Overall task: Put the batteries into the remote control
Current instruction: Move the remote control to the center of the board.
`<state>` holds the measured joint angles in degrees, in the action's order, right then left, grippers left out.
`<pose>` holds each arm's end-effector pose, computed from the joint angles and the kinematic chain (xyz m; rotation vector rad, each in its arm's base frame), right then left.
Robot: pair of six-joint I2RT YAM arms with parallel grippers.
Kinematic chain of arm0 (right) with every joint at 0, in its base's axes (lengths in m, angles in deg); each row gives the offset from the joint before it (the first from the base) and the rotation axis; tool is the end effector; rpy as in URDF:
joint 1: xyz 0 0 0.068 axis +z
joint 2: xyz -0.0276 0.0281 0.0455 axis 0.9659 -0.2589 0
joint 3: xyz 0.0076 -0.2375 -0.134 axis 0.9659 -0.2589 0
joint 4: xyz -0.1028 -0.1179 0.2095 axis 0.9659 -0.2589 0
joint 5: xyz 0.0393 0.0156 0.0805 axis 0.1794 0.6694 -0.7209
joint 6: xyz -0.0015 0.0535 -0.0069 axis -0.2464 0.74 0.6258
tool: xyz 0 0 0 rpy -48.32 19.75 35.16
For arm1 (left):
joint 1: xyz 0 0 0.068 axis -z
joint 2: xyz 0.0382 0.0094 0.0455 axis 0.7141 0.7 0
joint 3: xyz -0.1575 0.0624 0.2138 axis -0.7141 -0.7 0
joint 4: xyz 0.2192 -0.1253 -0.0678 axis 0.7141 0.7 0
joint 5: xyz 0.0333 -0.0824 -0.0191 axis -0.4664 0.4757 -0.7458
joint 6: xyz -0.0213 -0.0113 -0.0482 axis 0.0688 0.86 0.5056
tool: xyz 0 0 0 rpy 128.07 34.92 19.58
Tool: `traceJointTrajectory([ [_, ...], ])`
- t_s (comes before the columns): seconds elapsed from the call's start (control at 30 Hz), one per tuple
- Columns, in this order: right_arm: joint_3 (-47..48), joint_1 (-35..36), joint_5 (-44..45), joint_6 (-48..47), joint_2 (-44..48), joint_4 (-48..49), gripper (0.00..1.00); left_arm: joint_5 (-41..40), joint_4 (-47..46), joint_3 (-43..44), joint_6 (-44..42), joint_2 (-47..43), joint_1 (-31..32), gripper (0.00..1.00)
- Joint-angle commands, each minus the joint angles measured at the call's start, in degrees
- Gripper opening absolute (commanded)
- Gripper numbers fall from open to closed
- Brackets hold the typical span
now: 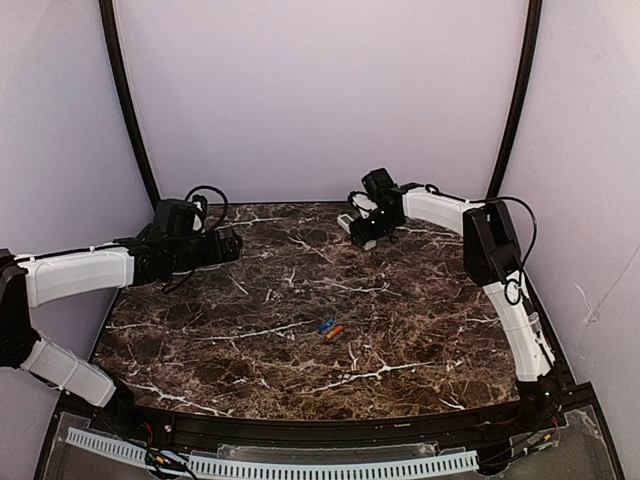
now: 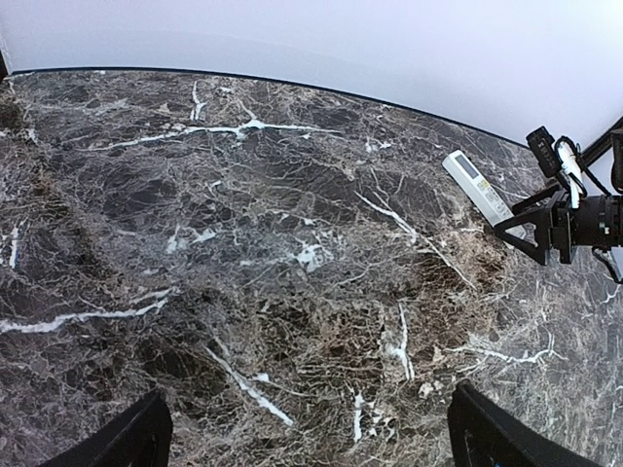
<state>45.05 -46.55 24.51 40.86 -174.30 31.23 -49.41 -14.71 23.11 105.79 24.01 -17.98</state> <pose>0.4819 0.2616 0.1568 -0.6497 2.4442 0.2138 0.2718 -0.1359 0.2490 -0.0884 2.0793 -0.4331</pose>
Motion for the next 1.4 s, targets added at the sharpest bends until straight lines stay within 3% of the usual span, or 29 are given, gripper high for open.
traceJointTrajectory([
  [0.0, 5.35, -0.56, 2.01, -0.53, -3.24, -1.4, 0.67, -2.41, 1.93, -1.06, -1.6, -2.5, 0.26, 1.0],
  [0.17, 5.94, -1.24, 1.33, -0.49, -5.08, 0.3, 0.58, -4.61, 5.05, -0.73, -2.65, -3.89, 0.24, 1.0],
  [0.33, 5.82, -1.39, 0.09, -0.24, -4.69, 0.29, 0.4, -5.39, 4.4, -3.0, -2.9, -7.23, 0.27, 1.0],
  [0.53, -2.28, -1.28, -1.78, 0.52, 2.62, -0.05, 0.24, -6.47, 4.79, -2.94, -4.23, -7.95, 0.27, 1.0],
  [0.97, -47.88, 5.82, 0.15, 5.54, 31.41, 4.12, 0.23, -4.02, 2.56, -3.5, -4.12, -5.84, 0.27, 1.0],
  [1.37, -67.22, 19.73, 4.05, 17.05, 48.92, 2.43, 0.24, -0.17, -0.24, -2.42, -3.65, -4.34, 0.29, 1.0],
])
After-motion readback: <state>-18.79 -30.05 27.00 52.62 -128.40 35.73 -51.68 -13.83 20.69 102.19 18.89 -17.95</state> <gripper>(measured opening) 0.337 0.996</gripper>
